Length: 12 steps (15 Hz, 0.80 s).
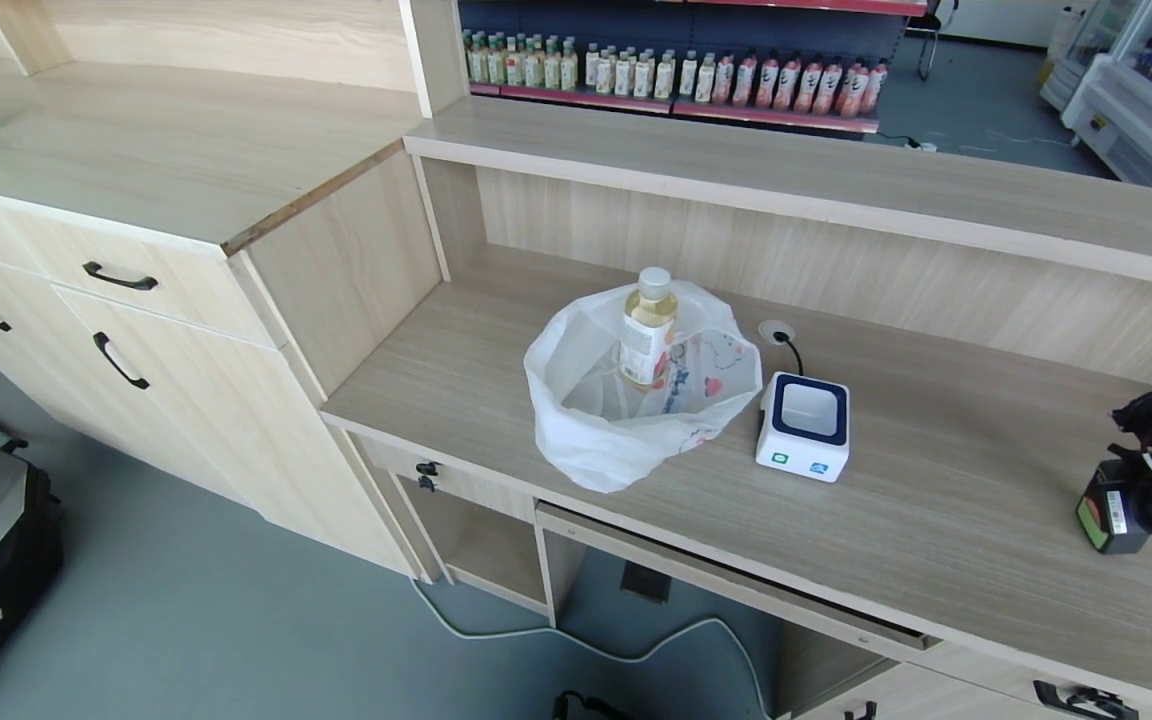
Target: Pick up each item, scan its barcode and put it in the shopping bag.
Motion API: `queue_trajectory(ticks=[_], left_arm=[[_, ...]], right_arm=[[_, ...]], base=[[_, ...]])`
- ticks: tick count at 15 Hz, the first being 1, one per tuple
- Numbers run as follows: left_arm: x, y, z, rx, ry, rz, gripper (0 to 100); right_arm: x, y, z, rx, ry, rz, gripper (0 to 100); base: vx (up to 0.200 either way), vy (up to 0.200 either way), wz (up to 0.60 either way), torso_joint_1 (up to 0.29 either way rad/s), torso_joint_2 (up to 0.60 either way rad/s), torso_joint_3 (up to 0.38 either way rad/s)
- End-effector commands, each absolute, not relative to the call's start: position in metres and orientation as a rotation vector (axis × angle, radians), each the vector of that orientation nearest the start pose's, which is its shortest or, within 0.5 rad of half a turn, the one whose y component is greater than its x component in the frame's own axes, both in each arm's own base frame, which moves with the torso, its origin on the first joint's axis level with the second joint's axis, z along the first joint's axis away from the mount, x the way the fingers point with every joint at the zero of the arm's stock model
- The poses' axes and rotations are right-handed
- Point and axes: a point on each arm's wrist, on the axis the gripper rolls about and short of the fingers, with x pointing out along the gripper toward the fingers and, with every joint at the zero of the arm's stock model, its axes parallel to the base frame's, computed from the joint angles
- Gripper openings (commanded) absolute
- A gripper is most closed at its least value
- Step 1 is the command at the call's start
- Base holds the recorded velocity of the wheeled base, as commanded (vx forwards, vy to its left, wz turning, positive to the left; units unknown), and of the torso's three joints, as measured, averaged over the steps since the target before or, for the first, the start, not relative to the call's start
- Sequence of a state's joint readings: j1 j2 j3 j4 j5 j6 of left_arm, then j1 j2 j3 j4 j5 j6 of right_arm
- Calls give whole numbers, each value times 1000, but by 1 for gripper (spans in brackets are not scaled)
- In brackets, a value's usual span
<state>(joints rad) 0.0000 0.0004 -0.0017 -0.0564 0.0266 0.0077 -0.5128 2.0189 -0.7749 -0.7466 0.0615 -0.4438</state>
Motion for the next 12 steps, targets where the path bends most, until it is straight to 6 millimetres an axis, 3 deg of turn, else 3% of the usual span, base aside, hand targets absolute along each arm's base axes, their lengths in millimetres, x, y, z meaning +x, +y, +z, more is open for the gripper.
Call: queue_trajectory(ticks=[1,3,5,6,7,8,10,12], left_arm=[[-23,1,82,7,-58,28,100],[-23,1,82,7,-58,26,100],[-23,1,81,7,-57,28,100],[-23,1,82,7,-58,28,100],[-23,1,82,7,-58,28,100],[-23,1,82,7,-58,28,100],[-23,1,82,7,-58,28,100],[-23,1,82,7,-58,26,100]], right_arm=[[304,-166,77,-286,578,-318,0],[305,-165,89,-333,531,-322,0],[289,-156,143,-531,395,-340,0],[271,-147,175,-621,322,-359,0],[238,-128,209,-740,239,-377,0],[211,-106,224,-838,174,-338,0],[171,-53,222,-1008,49,-98,0],[148,-25,222,-1318,-8,78,0]], base=[[0,0,0,0,0,0],[0,0,0,0,0,0],[0,0,0,0,0,0],[0,0,0,0,0,0],[0,0,0,0,0,0],[0,0,0,0,0,0],[0,0,0,0,0,0],[0,0,0,0,0,0]])
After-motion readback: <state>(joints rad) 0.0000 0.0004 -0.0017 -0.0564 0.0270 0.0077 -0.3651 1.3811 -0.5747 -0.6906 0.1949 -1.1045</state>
